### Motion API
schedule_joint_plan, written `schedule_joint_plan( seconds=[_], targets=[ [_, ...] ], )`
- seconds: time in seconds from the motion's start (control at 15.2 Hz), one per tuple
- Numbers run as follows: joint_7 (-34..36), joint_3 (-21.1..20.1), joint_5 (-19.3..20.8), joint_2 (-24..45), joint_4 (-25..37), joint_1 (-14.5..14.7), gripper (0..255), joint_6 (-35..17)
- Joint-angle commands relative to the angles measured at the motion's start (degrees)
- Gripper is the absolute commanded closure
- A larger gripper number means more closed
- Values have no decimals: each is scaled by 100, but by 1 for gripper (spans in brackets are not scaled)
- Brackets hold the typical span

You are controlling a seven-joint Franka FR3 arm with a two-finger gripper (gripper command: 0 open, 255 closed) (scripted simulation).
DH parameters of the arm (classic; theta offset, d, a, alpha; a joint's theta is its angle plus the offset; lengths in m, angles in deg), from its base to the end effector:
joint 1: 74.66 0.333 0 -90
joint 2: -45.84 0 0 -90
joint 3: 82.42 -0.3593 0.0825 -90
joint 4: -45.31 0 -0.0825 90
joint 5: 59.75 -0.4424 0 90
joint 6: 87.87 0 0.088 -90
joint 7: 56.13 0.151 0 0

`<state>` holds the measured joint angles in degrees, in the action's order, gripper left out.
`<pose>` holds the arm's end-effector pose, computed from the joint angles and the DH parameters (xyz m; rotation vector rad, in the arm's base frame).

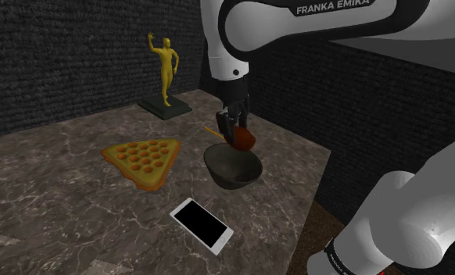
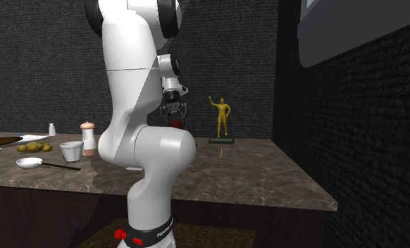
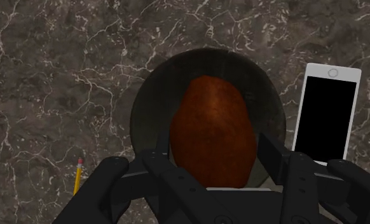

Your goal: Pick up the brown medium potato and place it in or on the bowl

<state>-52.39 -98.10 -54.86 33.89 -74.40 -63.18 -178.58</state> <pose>0.4429 0.2185 0.4723 2.8417 0.5889 -0.3774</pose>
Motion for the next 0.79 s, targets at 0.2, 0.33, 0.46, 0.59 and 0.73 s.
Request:
schedule_joint_plan(
  seconds=[0.2, 0.33, 0.46, 0.59, 0.73],
  targets=[
    [51, -8, 20, 91, -297, -2, 255, -385],
    [76, -13, 28, 127, -417, -1, 255, -537],
    [113, -21, 41, 189, -582, 0, 255, -760],
    [113, -21, 41, 189, -583, 0, 255, -760],
    [113, -21, 41, 189, -582, 0, 255, -760]
  ],
)
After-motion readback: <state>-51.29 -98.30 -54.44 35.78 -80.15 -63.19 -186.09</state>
